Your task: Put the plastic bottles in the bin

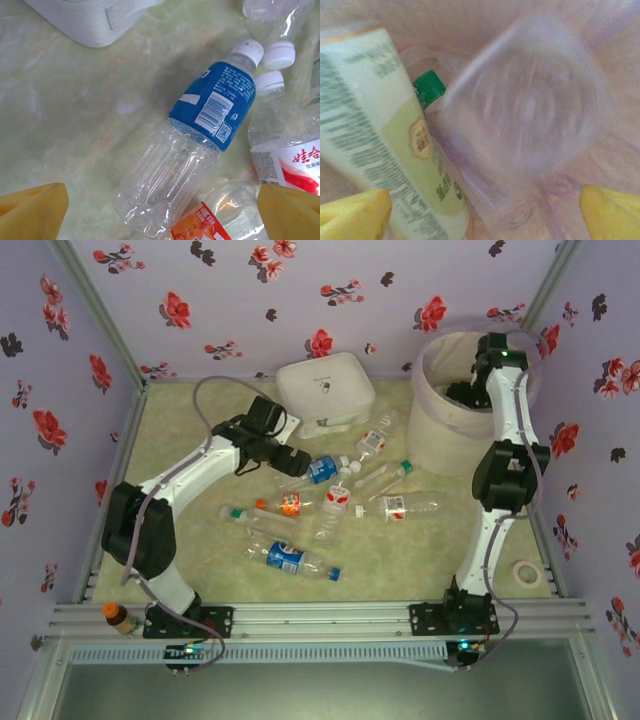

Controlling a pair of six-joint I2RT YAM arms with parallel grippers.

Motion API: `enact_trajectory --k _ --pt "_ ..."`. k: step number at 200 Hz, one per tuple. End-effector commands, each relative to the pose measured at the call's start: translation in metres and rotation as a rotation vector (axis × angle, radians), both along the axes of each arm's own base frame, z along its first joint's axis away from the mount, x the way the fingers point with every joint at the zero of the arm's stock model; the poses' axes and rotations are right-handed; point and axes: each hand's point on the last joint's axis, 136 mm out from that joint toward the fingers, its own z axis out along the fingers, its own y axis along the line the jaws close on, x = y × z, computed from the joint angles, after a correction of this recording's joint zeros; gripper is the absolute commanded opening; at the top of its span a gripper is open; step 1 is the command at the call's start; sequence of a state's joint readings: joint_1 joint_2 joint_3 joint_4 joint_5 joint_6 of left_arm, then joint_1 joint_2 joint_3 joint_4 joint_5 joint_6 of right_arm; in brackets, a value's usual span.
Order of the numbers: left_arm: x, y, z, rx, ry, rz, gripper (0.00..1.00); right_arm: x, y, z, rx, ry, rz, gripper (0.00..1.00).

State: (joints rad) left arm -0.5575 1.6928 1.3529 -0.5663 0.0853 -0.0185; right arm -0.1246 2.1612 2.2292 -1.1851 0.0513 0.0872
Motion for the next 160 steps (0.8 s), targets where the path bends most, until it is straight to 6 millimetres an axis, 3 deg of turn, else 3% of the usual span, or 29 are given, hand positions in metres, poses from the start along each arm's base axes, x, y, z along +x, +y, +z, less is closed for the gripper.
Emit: enact_trajectory --k 1,55,114,153,160 --pt "-0.002 -0.009 -0.005 0.027 0.014 -0.102 0.98 -0.013 -0.001 0.066 -0.007 -0.125 -0.007 0.99" --pt "-0.003 -0.017 -0.031 0.077 0.093 -0.194 0.95 -0.038 0.014 0.128 0.045 -0.256 0.012 0.99" --pt "-0.008 -0.009 -0.063 0.2 0.174 -0.258 0.85 -0.067 0.051 0.195 0.228 -0.498 0.054 0.99" --pt "-0.007 -0.007 -0.083 0.267 0.191 -0.282 0.79 -0.09 0.071 0.224 0.336 -0.629 0.073 1.0" --pt "-0.006 -0.006 -0.085 0.278 0.191 -0.282 0.74 -0.093 0.073 0.226 0.35 -0.64 0.074 0.99"
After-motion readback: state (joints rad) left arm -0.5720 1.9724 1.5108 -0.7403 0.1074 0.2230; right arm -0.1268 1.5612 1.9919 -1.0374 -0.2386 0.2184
